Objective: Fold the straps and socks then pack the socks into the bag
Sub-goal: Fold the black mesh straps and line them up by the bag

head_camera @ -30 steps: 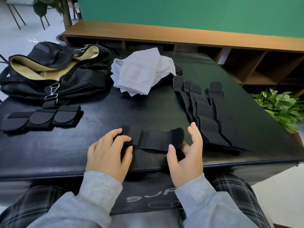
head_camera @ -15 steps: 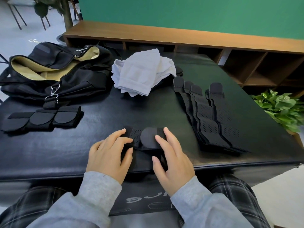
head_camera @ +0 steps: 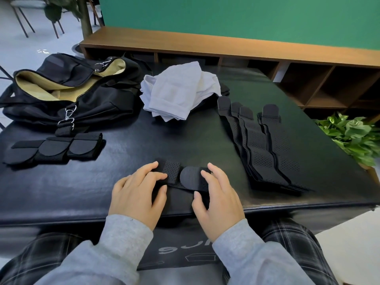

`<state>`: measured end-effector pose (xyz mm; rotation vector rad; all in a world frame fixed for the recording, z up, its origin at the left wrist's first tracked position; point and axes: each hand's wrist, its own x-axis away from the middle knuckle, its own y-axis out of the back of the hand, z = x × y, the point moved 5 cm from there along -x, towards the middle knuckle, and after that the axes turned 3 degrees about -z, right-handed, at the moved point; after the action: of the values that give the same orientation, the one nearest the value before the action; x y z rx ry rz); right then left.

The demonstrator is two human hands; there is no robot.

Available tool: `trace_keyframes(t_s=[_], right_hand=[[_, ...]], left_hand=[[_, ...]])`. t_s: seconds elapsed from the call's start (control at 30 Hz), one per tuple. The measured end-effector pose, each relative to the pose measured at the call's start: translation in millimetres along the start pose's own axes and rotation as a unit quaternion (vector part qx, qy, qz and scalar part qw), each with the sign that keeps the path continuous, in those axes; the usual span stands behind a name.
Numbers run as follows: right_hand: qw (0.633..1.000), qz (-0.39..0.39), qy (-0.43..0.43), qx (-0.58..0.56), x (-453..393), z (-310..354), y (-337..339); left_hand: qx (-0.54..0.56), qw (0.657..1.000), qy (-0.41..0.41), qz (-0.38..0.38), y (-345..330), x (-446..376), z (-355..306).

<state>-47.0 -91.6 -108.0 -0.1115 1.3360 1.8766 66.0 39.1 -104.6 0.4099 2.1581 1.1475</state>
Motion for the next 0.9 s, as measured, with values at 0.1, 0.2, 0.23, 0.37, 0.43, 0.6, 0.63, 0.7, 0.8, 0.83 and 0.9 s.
trace_keyframes(t_s=[0.1, 0.2, 0.23, 0.37, 0.43, 0.6, 0.63, 0.7, 0.8, 0.83, 0.9], right_hand=[[1.000, 0.003, -0.017, 0.005, -4, -1, -1], [0.999, 0.047, -0.010, 0.023, -10, -1, -2], [0.998, 0.067, -0.010, 0.016, -12, -2, -3], [0.998, 0.049, 0.012, -0.032, -17, -4, 1], [0.998, 0.038, 0.032, -0.024, -15, -4, 2], [0.996, 0.058, 0.034, -0.055, -12, -3, 2], [0.994, 0.060, 0.022, -0.088, -11, -3, 4], [0.986, 0.044, -0.006, -0.160, -11, -2, 9], [0.978, 0.011, -0.030, -0.207, -10, -1, 14], [0.978, 0.012, -0.032, -0.207, -10, -1, 14], [0.979, 0.019, -0.036, -0.201, -9, -2, 12]], left_hand=[[-0.001, 1.000, 0.004, 0.005, 1, 0, 0], [0.002, 1.000, 0.008, 0.013, 1, 0, -1], [0.000, 1.000, 0.010, 0.017, 0, 0, -1], [-0.006, 0.999, 0.034, 0.025, 0, -1, -2], [-0.015, 0.999, 0.028, 0.026, -1, -1, -3], [-0.009, 0.999, 0.022, 0.024, 0, -1, -3], [-0.007, 0.999, 0.021, 0.023, 1, -1, -3], [0.001, 1.000, 0.024, 0.019, 1, -1, -4], [0.021, 0.997, 0.069, 0.042, 0, -4, -3], [0.018, 0.995, 0.083, 0.049, 0, -6, -3], [0.024, 0.994, 0.095, 0.041, 3, -10, -7]])
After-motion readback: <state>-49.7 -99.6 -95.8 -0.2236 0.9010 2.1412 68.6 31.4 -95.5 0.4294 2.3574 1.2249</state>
